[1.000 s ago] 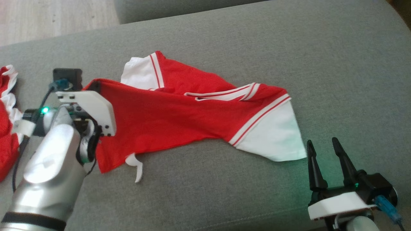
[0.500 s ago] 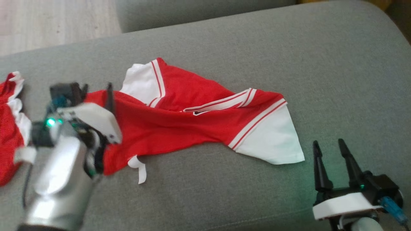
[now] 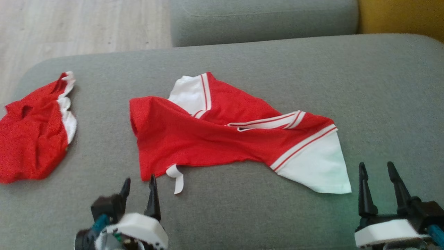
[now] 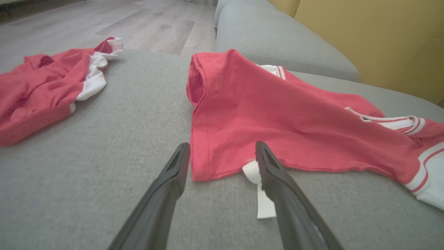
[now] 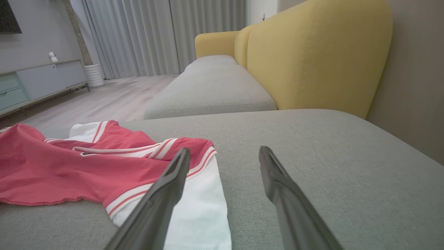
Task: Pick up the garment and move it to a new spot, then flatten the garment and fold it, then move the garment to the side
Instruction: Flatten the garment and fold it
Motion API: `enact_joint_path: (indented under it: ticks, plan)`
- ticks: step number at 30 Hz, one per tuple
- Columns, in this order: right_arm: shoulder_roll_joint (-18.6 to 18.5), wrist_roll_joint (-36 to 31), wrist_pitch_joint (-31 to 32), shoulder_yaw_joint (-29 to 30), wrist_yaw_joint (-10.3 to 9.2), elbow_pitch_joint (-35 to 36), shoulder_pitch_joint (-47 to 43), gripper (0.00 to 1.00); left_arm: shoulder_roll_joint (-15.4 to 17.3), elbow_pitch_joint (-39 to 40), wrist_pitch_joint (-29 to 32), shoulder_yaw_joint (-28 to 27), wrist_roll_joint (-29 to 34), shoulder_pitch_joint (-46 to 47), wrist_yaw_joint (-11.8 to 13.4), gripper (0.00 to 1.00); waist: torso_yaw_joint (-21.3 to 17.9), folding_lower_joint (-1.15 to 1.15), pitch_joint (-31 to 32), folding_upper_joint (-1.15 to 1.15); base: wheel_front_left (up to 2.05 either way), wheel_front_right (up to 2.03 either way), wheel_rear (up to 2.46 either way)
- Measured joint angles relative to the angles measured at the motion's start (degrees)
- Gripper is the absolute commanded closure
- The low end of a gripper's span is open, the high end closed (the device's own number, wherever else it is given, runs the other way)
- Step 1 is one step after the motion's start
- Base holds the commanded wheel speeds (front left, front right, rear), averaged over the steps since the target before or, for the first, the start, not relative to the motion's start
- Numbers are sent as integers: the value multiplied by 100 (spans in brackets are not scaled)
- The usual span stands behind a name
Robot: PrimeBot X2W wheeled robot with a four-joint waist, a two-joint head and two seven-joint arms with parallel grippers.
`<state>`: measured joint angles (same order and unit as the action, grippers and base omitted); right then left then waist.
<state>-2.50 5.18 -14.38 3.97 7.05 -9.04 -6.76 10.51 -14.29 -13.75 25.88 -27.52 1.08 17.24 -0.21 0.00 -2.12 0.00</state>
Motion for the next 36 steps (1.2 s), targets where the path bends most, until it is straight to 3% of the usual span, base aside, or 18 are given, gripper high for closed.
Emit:
enact_joint_path:
  ticks: [5, 19, 36]
  plan:
    - [5, -91, 0, 0, 0, -99, -107, 0, -98, 140, -47, -59, 237, -417, -21, 0, 227, 0, 128, 0, 0, 0, 0]
    - [5, -12, 0, -12, 0, -370, -229, 0, -431, 559, -53, -1102, 1379, -1140, -622, 0, 441, 0, 340, 0, 0, 0, 0]
    - [5, 121, 0, -175, 0, -504, -214, 0, -692, 423, -53, -1392, 1738, -1138, -1070, 0, 402, 0, 283, 0, 0, 0, 0]
